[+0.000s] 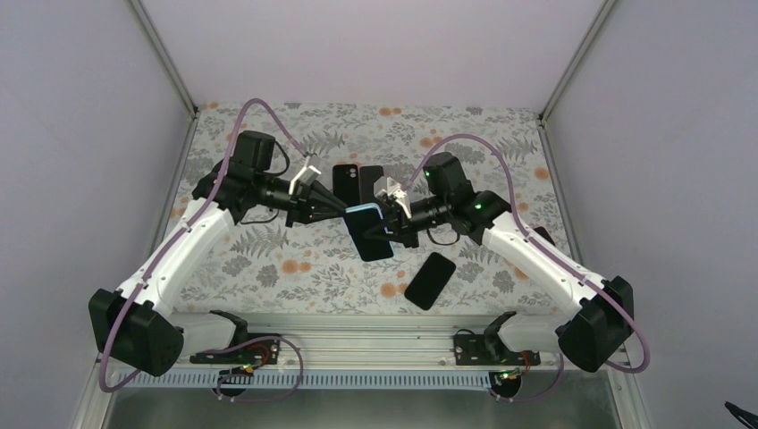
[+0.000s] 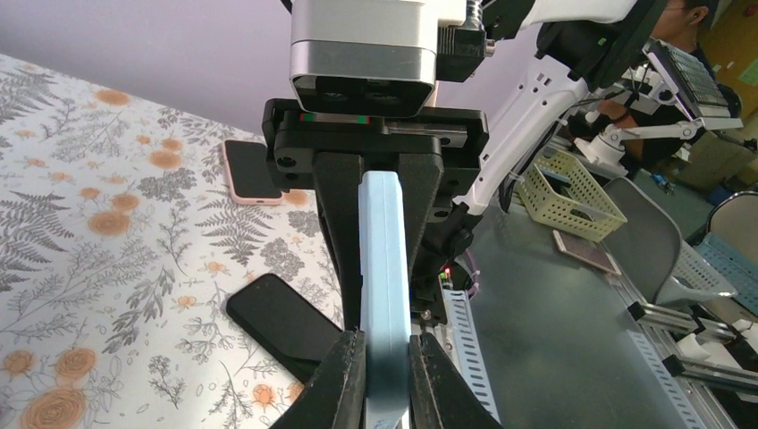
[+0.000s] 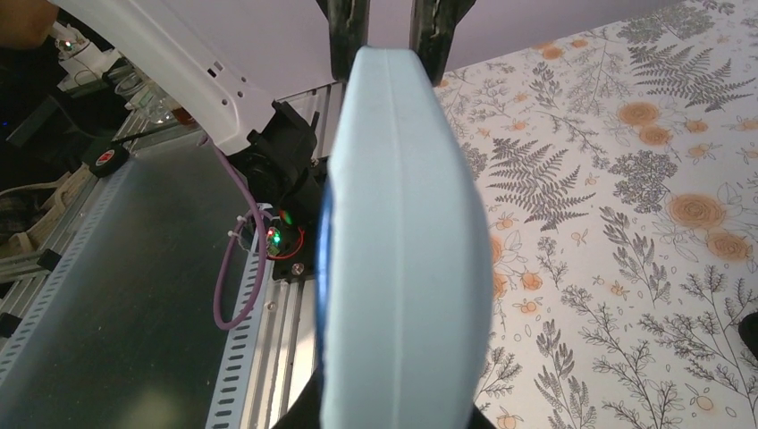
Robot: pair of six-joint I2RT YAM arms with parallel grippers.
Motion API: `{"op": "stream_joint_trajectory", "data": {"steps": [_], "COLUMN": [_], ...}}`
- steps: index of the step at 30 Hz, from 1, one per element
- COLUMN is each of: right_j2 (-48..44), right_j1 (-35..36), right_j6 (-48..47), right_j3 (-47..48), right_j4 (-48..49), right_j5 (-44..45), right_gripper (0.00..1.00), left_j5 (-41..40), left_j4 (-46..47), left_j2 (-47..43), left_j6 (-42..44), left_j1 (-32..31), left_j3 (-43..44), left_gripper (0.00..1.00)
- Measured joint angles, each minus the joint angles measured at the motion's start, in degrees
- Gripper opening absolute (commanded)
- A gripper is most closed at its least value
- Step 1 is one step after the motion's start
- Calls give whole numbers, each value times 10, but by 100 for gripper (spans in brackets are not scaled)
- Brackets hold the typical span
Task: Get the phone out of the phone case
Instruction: Remove the phone case from the phone.
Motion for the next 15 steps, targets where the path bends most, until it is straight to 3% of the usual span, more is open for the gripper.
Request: {"op": "stream_joint_trajectory", "data": {"steps": [15], "right_j2": [-10], "right_j1": [0], "right_j6": [-25], "right_j3": [-13], "right_j4": [-7], "right_j5": [6], "right_gripper": [4], "left_j5": [7], "left_j4": [0], "left_j2": [11], "left_j6": [-11], "left_j1": [-7], "left_j3": [-4], "left_gripper": [2]}}
